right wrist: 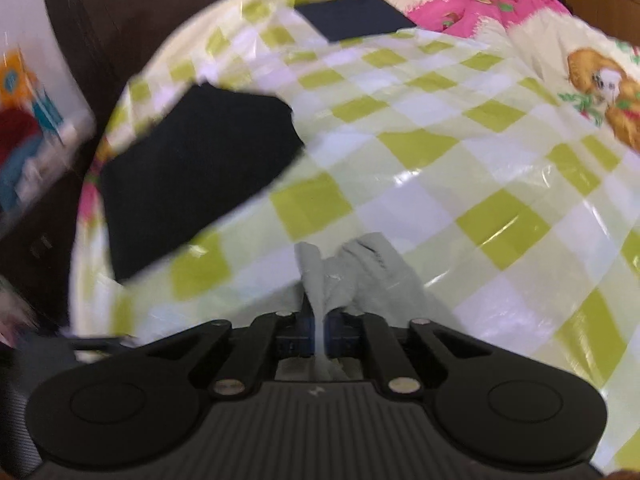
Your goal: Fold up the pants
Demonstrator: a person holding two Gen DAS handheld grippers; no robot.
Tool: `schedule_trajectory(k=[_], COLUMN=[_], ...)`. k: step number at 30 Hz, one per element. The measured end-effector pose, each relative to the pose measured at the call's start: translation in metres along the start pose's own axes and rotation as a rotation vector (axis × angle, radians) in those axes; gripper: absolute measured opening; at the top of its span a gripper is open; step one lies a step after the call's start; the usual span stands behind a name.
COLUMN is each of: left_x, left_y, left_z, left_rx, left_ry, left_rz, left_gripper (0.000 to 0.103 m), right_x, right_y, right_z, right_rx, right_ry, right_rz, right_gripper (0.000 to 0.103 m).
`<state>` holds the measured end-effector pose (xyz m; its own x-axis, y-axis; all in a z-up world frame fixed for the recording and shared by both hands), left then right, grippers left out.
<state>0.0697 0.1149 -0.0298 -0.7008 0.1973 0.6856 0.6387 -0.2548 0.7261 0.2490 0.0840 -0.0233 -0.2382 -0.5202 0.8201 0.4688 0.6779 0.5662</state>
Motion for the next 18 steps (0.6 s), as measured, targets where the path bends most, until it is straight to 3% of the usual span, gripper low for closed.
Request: schedule_trajectory(k=[1, 3, 6, 9, 12, 15, 18], left_x=[0.001, 0.004, 0.008, 0.013, 0.013, 0.009, -0.005], left_y=[0.000, 0.001, 0.005, 0.014, 0.027, 0.039, 0.048], left_z=[-0.001, -0.002, -0.004, -0.011, -0.025, -0.049, -0.075], left_rx=[-0.007, -0.018, -0.039, -0.059, -0.075, -0.109, -0.146], left_ry=[0.004, 0.003, 0.008, 0.013, 0.008, -0.038, -0.097], left_rz=[0.004, 0.019, 0.034, 0.017, -0.009, -0.030, -0.017], left_gripper=[0.065, 0.065, 0.065, 0.065, 0.065, 0.065, 0.065], right_x=[0.006, 0.035, 0.085, 0.135, 0.170, 0.183, 0.185], right_y=[-0.001, -0.007, -0.026, -0.068, -0.125, -0.179, -0.211], right_z=[-0.006, -0.023, -0.055, -0.097, -0.135, -0.157, -0.168], right_rx=[-0.037, -0.114, -0.211, -0.362, -0.520, -0.647, -0.722], right_ry=[0.009, 0.032, -0.045, -0.132, -0.199, -0.184, -0.086], right_rz=[-0.024, -0.112, -0.217, -0.272, -0.267, -0.244, -0.265], right_gripper=[0.014, 0.026, 0.035, 0.036, 0.039, 0.039, 0.039])
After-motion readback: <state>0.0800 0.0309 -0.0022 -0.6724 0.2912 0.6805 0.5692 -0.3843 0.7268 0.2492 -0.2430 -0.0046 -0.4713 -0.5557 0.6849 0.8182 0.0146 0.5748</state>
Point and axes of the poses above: each gripper's, at about its wrist camera, not at the fingertips, and x roughly against the way its jaws point, z to its left, y to its top, the point moved 1 cm from there along -x, roughly the way its jaws point, and after that the axes turned 9 degrees about -y, right-handed, at the moved point
